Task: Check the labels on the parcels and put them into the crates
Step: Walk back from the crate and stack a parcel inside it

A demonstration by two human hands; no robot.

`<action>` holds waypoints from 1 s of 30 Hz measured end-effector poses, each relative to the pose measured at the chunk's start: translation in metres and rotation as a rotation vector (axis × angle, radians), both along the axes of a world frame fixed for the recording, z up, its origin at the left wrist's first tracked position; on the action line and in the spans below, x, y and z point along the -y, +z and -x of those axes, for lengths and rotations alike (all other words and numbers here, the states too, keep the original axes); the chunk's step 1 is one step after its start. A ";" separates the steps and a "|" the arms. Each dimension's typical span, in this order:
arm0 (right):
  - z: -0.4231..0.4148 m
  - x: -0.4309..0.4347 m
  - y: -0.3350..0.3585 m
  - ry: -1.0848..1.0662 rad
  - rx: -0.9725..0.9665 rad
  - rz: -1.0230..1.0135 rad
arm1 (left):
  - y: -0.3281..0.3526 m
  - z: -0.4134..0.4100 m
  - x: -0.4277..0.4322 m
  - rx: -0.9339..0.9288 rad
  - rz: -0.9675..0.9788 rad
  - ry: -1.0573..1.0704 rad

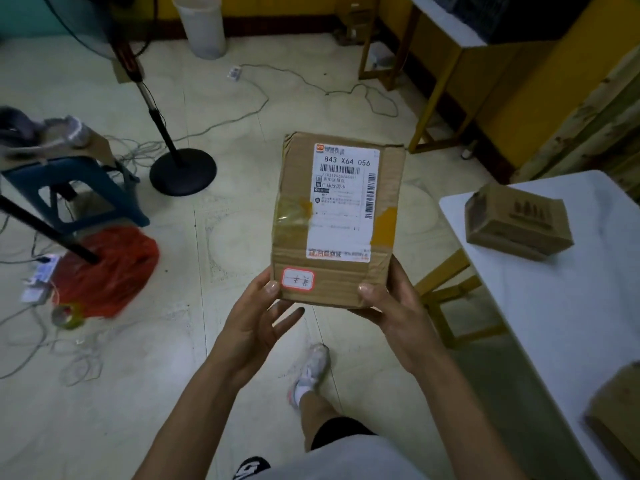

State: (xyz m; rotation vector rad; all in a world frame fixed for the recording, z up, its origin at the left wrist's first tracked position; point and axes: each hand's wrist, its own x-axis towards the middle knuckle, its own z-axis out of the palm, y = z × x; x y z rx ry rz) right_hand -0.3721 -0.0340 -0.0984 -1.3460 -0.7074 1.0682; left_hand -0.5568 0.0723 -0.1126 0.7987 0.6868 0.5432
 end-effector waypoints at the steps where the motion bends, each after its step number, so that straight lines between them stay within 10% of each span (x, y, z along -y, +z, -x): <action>1: -0.012 -0.020 0.000 -0.016 -0.011 -0.013 | 0.001 -0.011 -0.020 -0.036 -0.035 -0.007; 30: -0.318 -0.502 0.010 -0.335 0.252 0.151 | 0.036 -0.374 -0.550 -0.184 -0.539 -0.180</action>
